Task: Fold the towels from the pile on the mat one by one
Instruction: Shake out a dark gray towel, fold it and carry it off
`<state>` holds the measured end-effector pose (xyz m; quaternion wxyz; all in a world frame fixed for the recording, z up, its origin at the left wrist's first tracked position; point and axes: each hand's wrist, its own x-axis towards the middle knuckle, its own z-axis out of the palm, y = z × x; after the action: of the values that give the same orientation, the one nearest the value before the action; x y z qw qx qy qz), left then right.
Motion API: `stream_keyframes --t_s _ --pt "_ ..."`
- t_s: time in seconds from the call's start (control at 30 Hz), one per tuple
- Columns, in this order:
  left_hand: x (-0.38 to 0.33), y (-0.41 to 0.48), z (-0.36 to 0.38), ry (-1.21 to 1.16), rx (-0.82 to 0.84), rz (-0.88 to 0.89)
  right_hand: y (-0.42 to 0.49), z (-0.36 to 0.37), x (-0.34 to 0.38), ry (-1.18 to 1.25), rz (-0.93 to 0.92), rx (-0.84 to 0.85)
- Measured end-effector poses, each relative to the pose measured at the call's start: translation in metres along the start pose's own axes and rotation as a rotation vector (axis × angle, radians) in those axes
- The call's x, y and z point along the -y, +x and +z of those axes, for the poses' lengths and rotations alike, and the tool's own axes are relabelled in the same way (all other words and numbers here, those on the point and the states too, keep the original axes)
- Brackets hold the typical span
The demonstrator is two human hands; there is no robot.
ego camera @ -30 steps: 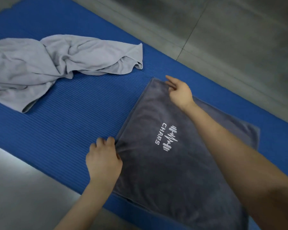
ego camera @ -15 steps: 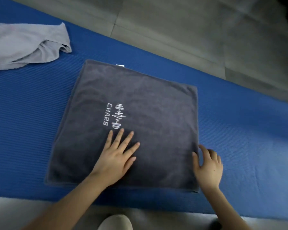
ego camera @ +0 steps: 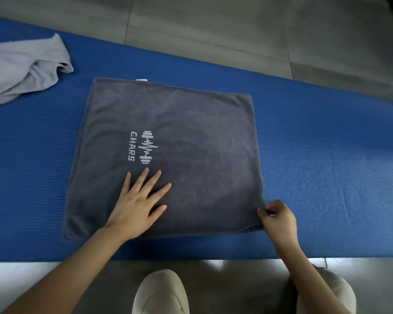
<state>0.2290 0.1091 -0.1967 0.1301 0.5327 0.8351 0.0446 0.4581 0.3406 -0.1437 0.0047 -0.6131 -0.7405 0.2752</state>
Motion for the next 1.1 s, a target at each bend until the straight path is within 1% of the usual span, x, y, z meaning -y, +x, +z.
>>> stream_keyframes --t_s 0.07,0.13,0.17,0.2,0.27,0.33,0.37,0.43,0.53,0.57,0.6,0.67,0.77,0.87,1.0,1.1 --pt "-0.002 -0.004 -0.017 -0.152 -0.137 -0.124 -0.009 -0.006 0.036 0.076 -0.097 0.0" --pt "0.001 -0.01 -0.036 -0.376 -0.348 -0.344 -0.025 -0.006 0.083 0.171 -0.22 0.022" --pt "0.005 -0.014 -0.046 -0.525 -0.414 -0.473 -0.034 -0.003 0.106 0.216 -0.279 0.048" --pt "0.01 -0.018 -0.055 -0.687 -0.451 -0.595 -0.044 0.002 0.129 0.253 -0.345 0.078" --pt "0.022 -0.029 -0.07 -1.035 -0.458 -0.806 -0.066 0.02 0.168 0.295 -0.475 0.166" --pt "0.03 -0.04 -0.08 -1.334 -0.472 -0.942 -0.09 0.043 0.193 0.303 -0.579 0.27" --pt "0.033 -0.045 -0.082 -1.406 -0.472 -0.989 -0.101 0.055 0.201 0.282 -0.628 0.328" --pt "0.035 -0.053 -0.081 -1.409 -0.427 -1.054 -0.12 0.078 0.206 0.156 -0.709 0.488" --pt "0.035 -0.058 -0.073 -1.343 -0.291 -1.114 -0.13 0.102 0.199 -0.169 -0.778 0.747" --pt "0.035 -0.058 -0.068 -1.3 -0.25 -1.113 -0.126 0.104 0.197 -0.229 -0.775 0.788" --pt "0.036 -0.059 -0.064 -1.245 -0.224 -1.105 -0.12 0.106 0.198 -0.248 -0.767 0.785" --pt "0.036 -0.058 -0.058 -1.11 -0.206 -1.094 -0.101 0.102 0.203 -0.206 -0.732 0.678" --pt "0.034 -0.057 -0.053 -0.884 -0.208 -1.097 -0.065 0.101 0.224 -0.139 -0.703 0.435" --pt "0.029 -0.054 -0.05 -0.72 -0.208 -1.07 -0.026 0.111 0.255 -0.127 -0.716 0.251" --pt "0.026 -0.047 -0.046 -0.618 -0.197 -1.063 0.012 0.142 0.302 -0.194 -0.747 0.1" --pt "0.028 -0.042 -0.045 -0.62 -0.198 -1.043 0.026 0.159 0.338 -0.274 -0.741 -0.014"
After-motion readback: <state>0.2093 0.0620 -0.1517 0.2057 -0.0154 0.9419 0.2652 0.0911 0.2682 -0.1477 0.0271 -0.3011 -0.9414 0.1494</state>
